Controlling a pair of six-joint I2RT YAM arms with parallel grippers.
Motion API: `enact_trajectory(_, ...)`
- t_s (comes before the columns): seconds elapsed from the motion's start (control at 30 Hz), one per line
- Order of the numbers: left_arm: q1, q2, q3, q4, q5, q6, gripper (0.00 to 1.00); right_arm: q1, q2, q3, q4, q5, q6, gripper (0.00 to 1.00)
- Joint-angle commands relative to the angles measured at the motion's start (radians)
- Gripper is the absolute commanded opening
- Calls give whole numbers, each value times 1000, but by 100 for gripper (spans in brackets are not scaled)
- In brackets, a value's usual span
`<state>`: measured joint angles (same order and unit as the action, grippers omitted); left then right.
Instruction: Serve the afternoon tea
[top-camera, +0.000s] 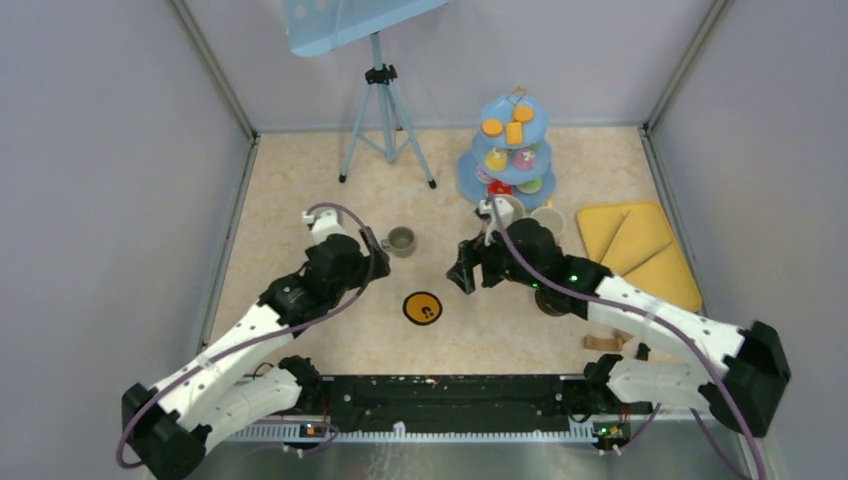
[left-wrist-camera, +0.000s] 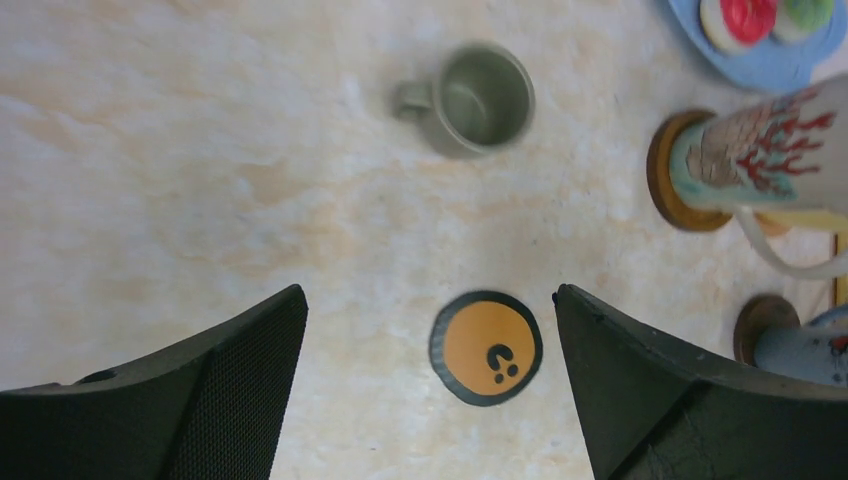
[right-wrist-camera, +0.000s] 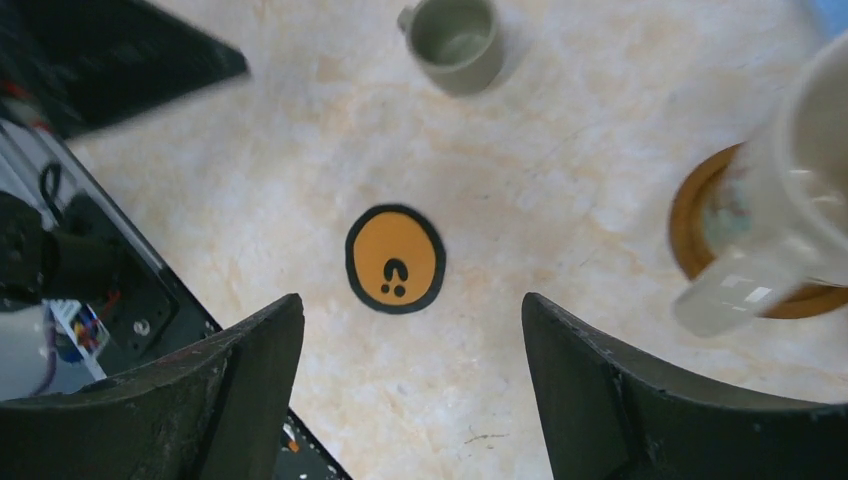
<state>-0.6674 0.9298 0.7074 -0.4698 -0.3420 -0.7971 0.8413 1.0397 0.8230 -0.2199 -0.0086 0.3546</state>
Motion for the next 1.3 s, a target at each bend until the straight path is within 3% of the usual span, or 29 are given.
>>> enact_trajectory(0.0, 7, -187, 60, -169, -314, 44, 99, 91, 187, 63, 57, 6, -29, 79)
enact_trajectory(0.23, 6, -461, 51, -117, -419, 129, 99, 203, 556, 271, 11, 64, -90, 79)
enact_trajectory(0.43, 6, -506, 64, -121, -445, 194, 99, 281, 780, 440, -51, 122, -139, 85)
enact_trajectory(0.77, 6, -524, 56, -131, -454, 215, 99, 284, 908, 503, -61, 117, -193, 85)
enact_trajectory(1.27, 6, -522, 46, -115, -444, 234, 99, 283, 931, 433, -53, 208, -225, 80)
